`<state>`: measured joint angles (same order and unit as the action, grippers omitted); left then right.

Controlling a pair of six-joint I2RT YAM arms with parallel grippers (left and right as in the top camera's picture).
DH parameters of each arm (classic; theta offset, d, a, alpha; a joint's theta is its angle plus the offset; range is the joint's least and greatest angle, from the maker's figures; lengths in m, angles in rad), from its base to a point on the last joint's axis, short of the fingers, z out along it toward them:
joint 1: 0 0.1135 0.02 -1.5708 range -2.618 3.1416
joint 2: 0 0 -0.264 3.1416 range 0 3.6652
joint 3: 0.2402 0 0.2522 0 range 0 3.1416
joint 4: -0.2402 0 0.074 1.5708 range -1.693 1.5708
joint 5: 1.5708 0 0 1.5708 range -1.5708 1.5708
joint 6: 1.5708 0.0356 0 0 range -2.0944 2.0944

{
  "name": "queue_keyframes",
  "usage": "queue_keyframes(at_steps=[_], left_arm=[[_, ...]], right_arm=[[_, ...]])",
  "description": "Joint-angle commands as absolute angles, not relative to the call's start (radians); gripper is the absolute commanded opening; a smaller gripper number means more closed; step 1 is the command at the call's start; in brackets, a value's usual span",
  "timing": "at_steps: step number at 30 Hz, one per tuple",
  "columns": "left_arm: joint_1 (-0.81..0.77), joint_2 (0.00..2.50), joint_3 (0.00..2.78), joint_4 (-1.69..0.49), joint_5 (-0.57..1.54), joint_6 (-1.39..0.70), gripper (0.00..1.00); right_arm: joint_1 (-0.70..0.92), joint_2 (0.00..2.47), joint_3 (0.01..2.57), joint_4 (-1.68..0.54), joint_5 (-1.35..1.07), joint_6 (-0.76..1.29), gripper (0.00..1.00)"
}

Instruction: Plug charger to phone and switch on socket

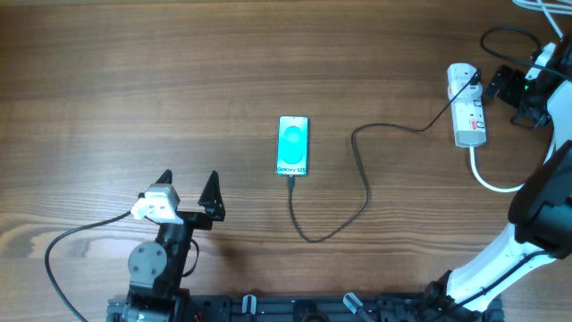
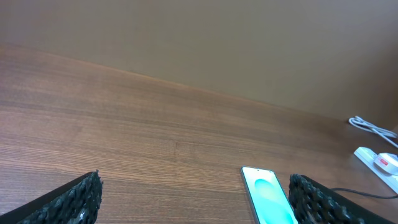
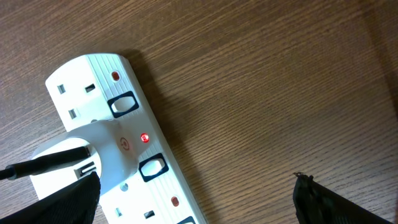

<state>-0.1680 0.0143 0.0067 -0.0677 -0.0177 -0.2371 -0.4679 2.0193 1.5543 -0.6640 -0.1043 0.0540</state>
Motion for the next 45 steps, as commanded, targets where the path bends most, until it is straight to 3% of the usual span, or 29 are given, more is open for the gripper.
queue_keyframes(at_steps=[1, 23, 35, 40, 45], left_arm=[[-0.161, 0.003, 0.006, -0.073, -0.020, -0.216, 1.00], [-0.161, 0.003, 0.006, -0.073, -0.020, -0.216, 1.00], [-0.161, 0.003, 0.006, -0.073, -0.020, -0.216, 1.00], [-0.161, 0.003, 0.006, -0.073, -0.020, -0.216, 1.00], [-0.161, 0.003, 0.006, -0.073, -0.020, -0.216, 1.00]], right_arm=[[-0.471, 2.005, 1.552, -0.662, -0.113, 0.041, 1.00], [-0.465, 1.260, 1.552, -0.664, -0.113, 0.041, 1.00], [-0.178, 1.198, 1.479, -0.752, -0.093, -0.027, 1.00], [-0.160, 1.173, 1.111, -0.456, -0.215, -0.027, 1.00], [-0.160, 1.092, 0.614, 0.042, -0.342, -0.021, 1.00]])
